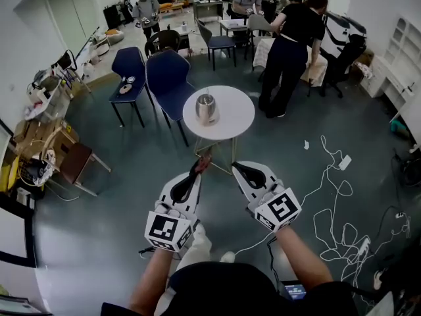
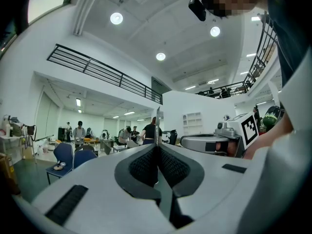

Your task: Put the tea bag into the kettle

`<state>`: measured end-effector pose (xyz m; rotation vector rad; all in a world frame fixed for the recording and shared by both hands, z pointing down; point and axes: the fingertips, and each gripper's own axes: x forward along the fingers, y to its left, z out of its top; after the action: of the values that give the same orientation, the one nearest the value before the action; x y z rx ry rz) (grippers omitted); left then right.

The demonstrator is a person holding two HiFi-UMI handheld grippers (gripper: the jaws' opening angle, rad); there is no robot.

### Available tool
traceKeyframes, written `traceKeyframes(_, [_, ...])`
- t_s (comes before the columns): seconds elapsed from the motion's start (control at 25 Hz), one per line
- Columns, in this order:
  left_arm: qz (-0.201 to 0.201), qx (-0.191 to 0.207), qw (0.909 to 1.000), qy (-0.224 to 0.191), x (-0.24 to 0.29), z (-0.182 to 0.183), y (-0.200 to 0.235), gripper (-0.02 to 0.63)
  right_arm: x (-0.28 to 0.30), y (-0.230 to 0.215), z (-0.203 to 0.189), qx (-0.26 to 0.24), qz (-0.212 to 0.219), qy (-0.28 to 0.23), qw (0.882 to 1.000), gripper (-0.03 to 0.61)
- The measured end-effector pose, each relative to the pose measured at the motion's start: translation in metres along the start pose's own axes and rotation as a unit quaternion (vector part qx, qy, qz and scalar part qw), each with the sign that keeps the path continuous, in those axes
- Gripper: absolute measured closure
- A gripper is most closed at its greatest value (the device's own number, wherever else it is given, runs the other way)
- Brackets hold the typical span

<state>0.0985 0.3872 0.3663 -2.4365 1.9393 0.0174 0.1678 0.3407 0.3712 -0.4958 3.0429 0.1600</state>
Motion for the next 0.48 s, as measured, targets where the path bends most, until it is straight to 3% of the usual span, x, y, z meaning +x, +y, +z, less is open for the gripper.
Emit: traceKeyframes(0.48, [-0.007, -0.006, 0.9999, 0.007, 0.053, -0.015, 0.061, 0.598, 0.063, -0.045, -0.016, 0.002, -0.006, 0.004, 1.000, 0.561])
